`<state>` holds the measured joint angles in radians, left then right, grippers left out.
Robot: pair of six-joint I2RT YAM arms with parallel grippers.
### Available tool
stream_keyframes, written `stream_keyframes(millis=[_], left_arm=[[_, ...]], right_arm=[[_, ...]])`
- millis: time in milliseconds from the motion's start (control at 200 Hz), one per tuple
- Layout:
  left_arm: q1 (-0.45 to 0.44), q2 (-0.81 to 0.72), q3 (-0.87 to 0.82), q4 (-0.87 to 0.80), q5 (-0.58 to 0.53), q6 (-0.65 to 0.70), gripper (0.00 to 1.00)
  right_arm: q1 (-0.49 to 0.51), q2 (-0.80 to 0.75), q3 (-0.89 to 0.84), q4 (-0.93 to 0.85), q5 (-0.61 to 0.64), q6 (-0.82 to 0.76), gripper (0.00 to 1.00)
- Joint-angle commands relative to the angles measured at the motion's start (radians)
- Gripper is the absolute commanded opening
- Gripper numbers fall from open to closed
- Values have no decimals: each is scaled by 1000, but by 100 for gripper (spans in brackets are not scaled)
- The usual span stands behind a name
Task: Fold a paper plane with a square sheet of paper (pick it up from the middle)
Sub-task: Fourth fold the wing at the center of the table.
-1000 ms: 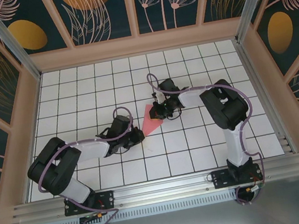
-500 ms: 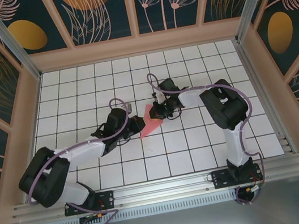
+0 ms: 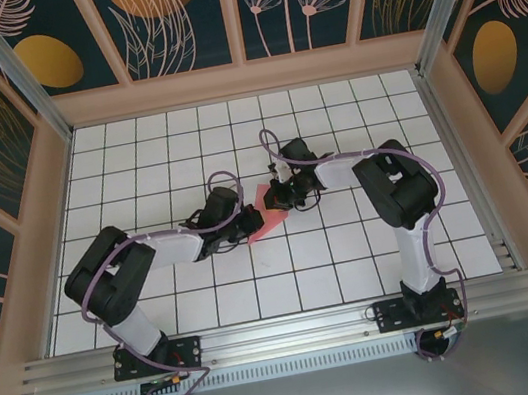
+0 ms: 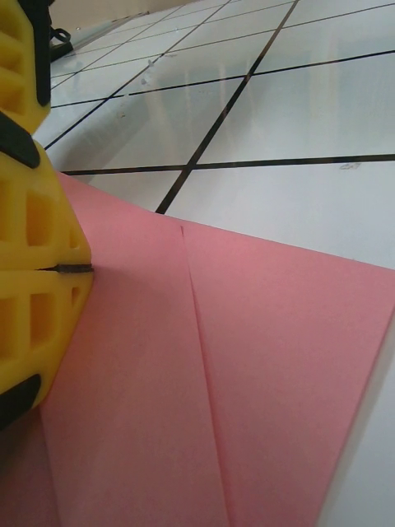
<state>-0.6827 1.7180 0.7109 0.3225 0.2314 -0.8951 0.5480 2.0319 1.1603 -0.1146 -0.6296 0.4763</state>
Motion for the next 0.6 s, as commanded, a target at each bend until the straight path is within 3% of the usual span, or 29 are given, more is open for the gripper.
stream_keyframes(millis=[0, 285, 595], left_arm=[[1, 41, 16, -14, 28, 20, 7], [0, 47, -58, -71, -6, 64, 6], [1, -49, -219, -18, 69, 74, 6]], right_arm=[[5, 104, -33, -115, 131, -31, 7], [4, 106, -36, -125, 137, -40, 8], [5, 109, -37, -139, 150, -48, 7]])
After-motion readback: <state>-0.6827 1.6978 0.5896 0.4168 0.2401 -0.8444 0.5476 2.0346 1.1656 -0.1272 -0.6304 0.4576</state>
